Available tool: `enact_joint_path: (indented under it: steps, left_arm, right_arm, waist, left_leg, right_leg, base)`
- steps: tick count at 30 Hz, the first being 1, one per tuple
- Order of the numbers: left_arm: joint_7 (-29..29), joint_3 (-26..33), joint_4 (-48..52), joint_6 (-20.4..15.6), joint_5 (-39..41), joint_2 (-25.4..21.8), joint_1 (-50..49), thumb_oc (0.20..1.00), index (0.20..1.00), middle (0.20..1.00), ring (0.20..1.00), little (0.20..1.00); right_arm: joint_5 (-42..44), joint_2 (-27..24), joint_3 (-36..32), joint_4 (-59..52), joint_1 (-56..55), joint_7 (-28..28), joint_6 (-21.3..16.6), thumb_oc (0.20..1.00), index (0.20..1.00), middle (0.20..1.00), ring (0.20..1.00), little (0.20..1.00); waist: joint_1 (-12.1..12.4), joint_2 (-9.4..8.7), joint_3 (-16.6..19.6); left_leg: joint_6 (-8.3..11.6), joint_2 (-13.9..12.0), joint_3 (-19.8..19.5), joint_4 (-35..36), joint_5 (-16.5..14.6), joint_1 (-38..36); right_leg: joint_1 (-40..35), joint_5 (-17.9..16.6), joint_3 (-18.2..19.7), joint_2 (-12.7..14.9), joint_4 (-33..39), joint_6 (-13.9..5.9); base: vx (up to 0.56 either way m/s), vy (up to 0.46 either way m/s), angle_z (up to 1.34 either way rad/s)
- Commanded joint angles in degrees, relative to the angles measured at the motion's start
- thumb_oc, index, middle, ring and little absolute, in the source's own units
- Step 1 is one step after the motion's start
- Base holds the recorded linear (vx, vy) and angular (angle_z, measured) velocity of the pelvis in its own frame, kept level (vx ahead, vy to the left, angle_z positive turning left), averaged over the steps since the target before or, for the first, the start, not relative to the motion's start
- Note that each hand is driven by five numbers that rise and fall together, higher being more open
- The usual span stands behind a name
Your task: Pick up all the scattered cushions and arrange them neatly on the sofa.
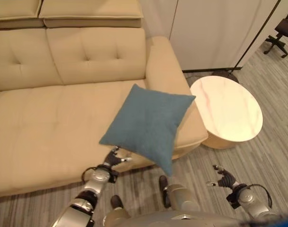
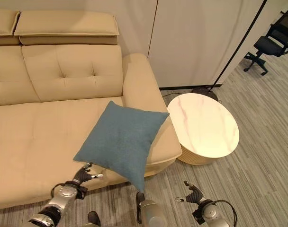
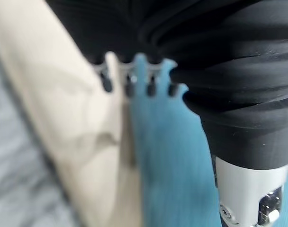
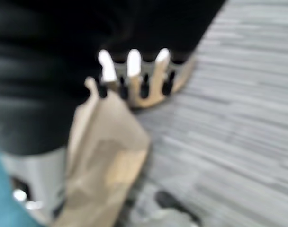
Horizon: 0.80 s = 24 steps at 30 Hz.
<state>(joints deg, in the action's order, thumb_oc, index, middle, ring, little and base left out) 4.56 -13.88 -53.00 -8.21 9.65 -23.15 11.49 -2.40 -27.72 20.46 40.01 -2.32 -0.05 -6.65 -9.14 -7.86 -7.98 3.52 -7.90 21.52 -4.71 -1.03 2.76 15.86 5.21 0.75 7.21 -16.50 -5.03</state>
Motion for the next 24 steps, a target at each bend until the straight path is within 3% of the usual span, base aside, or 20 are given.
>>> enact_joint_path:
  steps: [1,8,16,19,24]
  left_arm:
    - [1.7,2.8,8.5,-5.2,3.1,-3.5,-1.3,1.0,1.0,1.0,1.0,1.0]
    - [3.4,7.8,13.2,-5.7,4.0,-7.2,-1.1,1.0,1.0,1.0,1.0,1.0]
    - [5.9,6.0,1.6,-3.8,3.0,-10.4,9.6,1.0,1.0,1.0,1.0,1.0]
    - [6.9,4.0,-3.4,-3.1,2.4,-12.8,17.1,1.0,1.0,1.0,1.0,1.0]
    - [7.9,0.6,-9.4,-3.1,3.0,-14.3,27.3,1.0,1.0,1.0,1.0,1.0]
  right_arm:
    - [1.8,-1.9,-3.1,-3.8,-0.8,0.1,-1.9,1.0,1.0,1.0,1.0,1.0]
    - [1.4,-5.0,-6.1,-10.8,-2.4,1.5,-1.8,1.0,1.0,1.0,1.0,1.0]
    - [2.4,-7.0,-5.7,-17.5,2.7,0.1,-1.8,1.0,1.0,1.0,1.0,1.0]
    - [4.5,-7.9,-5.0,-23.1,5.6,-1.1,-3.0,1.0,1.0,1.0,1.0,1.0]
    - [7.3,-8.0,-4.5,-26.7,9.6,-3.3,-4.9,1.0,1.0,1.0,1.0,1.0]
  waist:
    - [0.7,-2.54,1.9]
    - [0.7,-1.3,2.2]
    - [-1.2,-1.31,0.0]
    - [-2.7,-2.44,-1.9]
    - [-4.3,-2.7,-4.1]
  left_leg:
    - [2.8,-4.1,-0.2,-11.5,-6.5,3.2]
    - [2.87,-3.2,0.1,-11.4,-6.7,3.1]
    - [3.19,-4.2,0.6,-13.0,-6.5,7.1]
    - [3.31,-5.6,0.4,-14.9,-6.3,11.9]
    - [3.64,-6.9,-0.9,-17.0,-5.8,18.6]
  right_leg:
    - [-7.1,-7.6,3.0,8.6,13.8,-6.93]
    - [-6.8,-8.7,2.3,10.0,14.9,-7.62]
    - [-2.2,-9.9,3.3,8.9,14.5,-7.48]
    - [2.1,-10.9,4.0,7.7,13.7,-7.3]
    - [7.0,-11.9,3.8,7.5,13.2,-7.58]
  base:
    - [0.02,0.036,-0.02]
    - [0.01,0.008,0.0]
    - [-0.05,-0.004,-0.03]
    - [-0.13,-0.025,-0.19]
    - [-0.05,0.006,-0.01]
